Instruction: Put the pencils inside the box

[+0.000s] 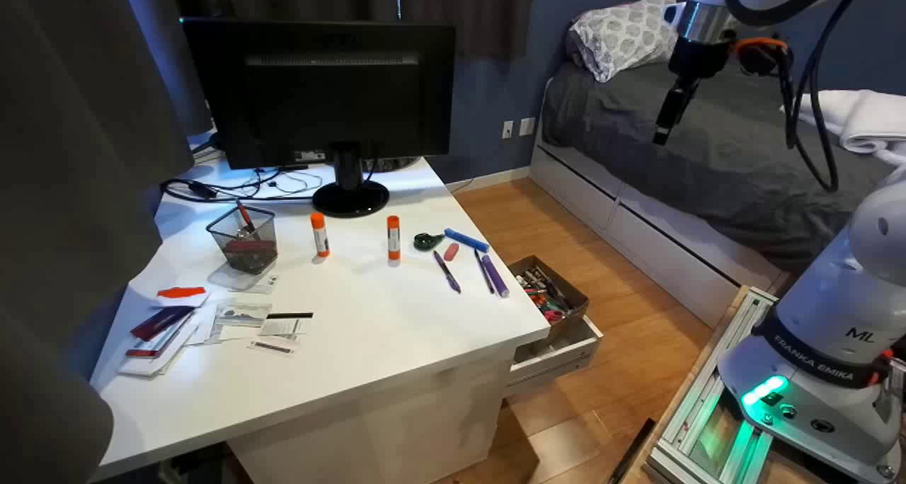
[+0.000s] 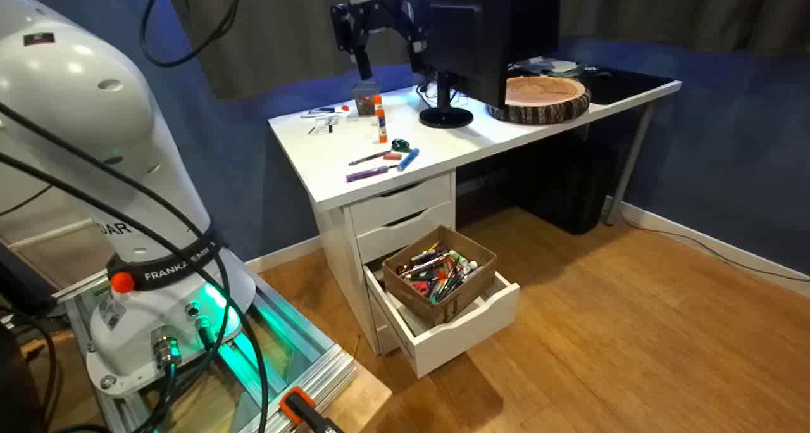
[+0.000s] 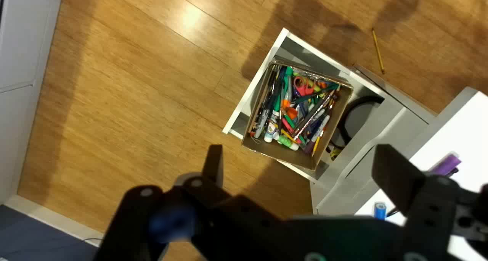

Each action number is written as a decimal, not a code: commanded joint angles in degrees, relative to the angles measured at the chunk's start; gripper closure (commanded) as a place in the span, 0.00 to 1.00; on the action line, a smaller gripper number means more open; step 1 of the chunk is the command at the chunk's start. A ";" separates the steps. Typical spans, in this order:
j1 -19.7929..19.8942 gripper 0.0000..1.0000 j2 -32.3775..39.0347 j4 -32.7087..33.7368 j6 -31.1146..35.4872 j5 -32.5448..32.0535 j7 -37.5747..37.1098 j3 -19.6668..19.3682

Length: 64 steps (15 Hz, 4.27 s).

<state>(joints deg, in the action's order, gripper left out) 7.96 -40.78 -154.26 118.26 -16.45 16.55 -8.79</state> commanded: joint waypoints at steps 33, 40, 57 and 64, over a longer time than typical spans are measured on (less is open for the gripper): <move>-1.76 0.00 15.67 -2.87 6.10 1.20 1.24 -2.48; -2.31 0.00 29.57 -2.12 16.57 4.11 2.94 -2.65; -9.84 0.00 34.03 3.07 14.99 23.26 7.40 4.16; -12.59 0.00 41.45 4.32 22.21 27.32 -9.83 10.07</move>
<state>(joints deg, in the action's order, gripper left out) -3.36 -3.48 -151.20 136.57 9.11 14.48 -1.70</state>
